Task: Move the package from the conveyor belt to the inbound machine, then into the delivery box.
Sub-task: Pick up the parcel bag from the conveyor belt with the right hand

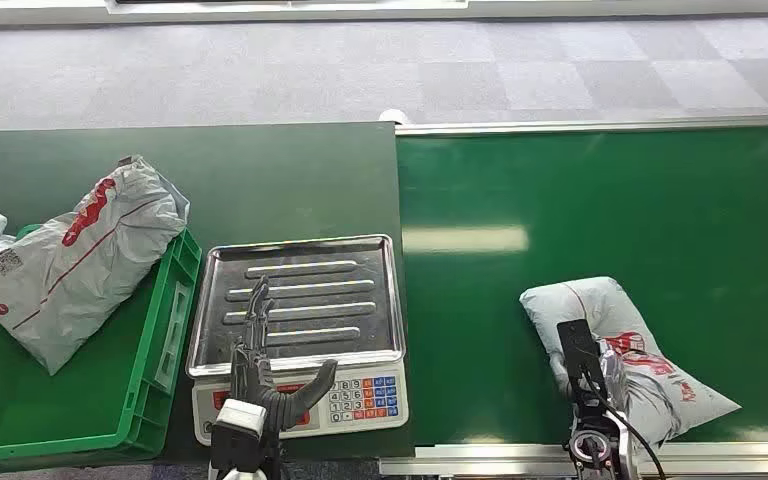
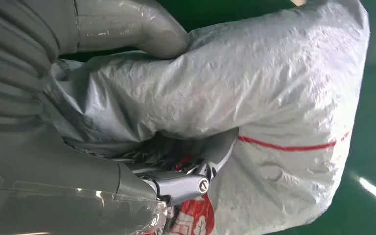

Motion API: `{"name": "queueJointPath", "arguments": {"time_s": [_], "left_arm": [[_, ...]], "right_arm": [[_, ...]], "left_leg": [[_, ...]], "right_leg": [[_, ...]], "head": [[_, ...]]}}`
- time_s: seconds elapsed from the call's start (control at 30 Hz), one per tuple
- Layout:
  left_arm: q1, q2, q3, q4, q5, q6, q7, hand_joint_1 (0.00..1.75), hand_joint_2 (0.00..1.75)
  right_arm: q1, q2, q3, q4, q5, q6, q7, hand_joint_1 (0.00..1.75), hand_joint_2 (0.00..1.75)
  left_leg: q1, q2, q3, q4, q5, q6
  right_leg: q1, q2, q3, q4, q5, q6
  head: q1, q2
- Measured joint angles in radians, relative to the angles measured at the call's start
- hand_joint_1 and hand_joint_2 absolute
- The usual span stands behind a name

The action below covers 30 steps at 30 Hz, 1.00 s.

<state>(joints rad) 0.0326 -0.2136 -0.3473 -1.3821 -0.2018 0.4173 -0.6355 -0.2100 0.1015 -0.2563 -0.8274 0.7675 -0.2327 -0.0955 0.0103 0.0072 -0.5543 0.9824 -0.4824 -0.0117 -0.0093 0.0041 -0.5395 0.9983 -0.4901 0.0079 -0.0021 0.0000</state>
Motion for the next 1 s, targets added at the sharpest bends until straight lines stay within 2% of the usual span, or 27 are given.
{"name": "queueJointPath", "arguments": {"time_s": [0.17, 0.3, 0.4, 0.7, 0.8, 1.0], "left_arm": [[-0.001, 0.000, 0.002, 0.000, 0.001, 0.007, 0.001, 0.00, 1.75], [0.000, 0.000, 0.007, -0.001, 0.002, 0.022, -0.002, 0.00, 1.75], [0.001, -0.002, 0.012, -0.001, 0.002, 0.027, -0.011, 0.00, 1.75], [-0.002, -0.008, 0.026, -0.001, 0.003, 0.029, -0.044, 0.00, 1.75], [-0.009, -0.008, 0.030, -0.001, 0.003, 0.031, -0.052, 0.00, 1.75], [-0.021, -0.009, 0.038, -0.001, 0.003, 0.035, -0.058, 0.00, 1.75]], "right_arm": [[-0.016, 0.001, 0.005, 0.021, -0.009, -0.034, -0.058, 1.75, 1.75], [-0.003, 0.012, 0.012, -0.007, -0.084, -0.125, -0.196, 1.75, 1.75], [0.028, 0.026, 0.026, -0.089, -0.157, -0.176, -0.293, 1.75, 1.75], [0.127, 0.070, 0.078, -0.395, -0.345, -0.295, -0.494, 1.75, 1.75], [0.150, 0.084, 0.093, -0.484, -0.419, -0.298, -0.527, 1.75, 1.75], [0.158, 0.097, 0.128, -0.558, -0.523, -0.201, -0.539, 1.75, 1.75]], "left_leg": [[0.000, -0.001, 0.001, 0.000, 0.000, 0.000], [0.000, -0.002, 0.000, 0.000, 0.001, 0.000], [0.000, -0.003, -0.003, 0.000, 0.001, 0.000], [0.000, -0.003, -0.007, 0.000, 0.000, 0.000], [0.000, -0.003, -0.007, 0.000, 0.000, 0.000], [0.000, -0.003, -0.006, 0.000, 0.001, 0.000]], "right_leg": [[0.000, 0.000, 0.001, 0.000, 0.001, 0.000], [0.000, -0.001, 0.000, 0.000, 0.001, 0.000], [0.000, -0.001, -0.002, 0.001, 0.001, 0.000], [0.000, -0.002, -0.006, 0.000, 0.000, 0.000], [0.000, -0.002, -0.006, 0.000, 0.000, 0.000], [0.000, -0.002, -0.005, 0.000, 0.000, 0.000]], "head": [[0.000, 0.000], [0.000, 0.000], [-0.001, 0.000], [0.000, 0.000], [0.000, 0.000], [0.000, 0.000]]}}
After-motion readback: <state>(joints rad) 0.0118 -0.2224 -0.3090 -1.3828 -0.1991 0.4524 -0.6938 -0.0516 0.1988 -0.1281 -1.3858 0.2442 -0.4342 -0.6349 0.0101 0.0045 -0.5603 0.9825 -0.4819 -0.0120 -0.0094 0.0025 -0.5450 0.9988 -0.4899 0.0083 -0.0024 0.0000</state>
